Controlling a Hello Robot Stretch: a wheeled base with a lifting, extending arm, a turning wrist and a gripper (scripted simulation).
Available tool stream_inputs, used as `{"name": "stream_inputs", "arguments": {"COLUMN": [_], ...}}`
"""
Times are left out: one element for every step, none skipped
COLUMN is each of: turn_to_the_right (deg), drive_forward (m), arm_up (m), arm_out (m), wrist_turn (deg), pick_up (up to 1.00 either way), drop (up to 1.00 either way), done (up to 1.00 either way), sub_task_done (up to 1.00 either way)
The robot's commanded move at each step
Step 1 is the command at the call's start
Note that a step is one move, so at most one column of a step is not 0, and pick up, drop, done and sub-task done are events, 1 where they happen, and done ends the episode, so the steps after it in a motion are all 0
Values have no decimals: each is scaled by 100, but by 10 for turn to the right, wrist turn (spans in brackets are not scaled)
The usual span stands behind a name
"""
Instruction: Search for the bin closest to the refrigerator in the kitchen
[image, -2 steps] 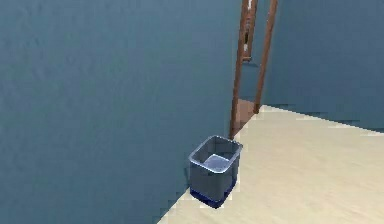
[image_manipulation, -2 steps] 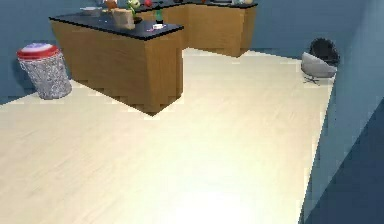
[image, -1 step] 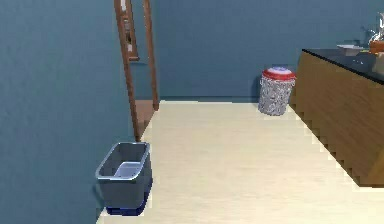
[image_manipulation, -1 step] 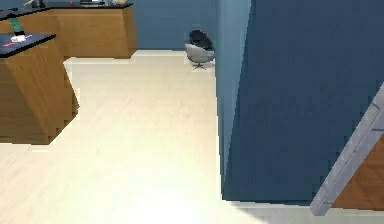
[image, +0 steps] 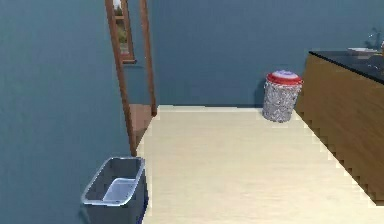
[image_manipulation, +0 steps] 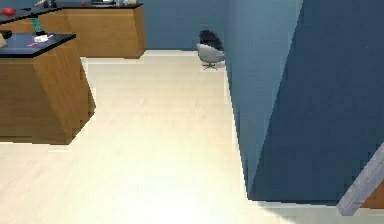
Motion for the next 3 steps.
{"name": "stream_inputs", "arguments": {"turn_to_the_right": [180, 0, -450], "drive_forward": [0, 25, 0], "arm_up": [0, 0, 0], "arm_out": [0, 0, 0], "wrist_turn": [0, 0, 0], "pick_up": [0, 0, 0], "drop": [0, 0, 0], "done": [0, 0, 0], "sub_task_done": [0, 0, 0]}}
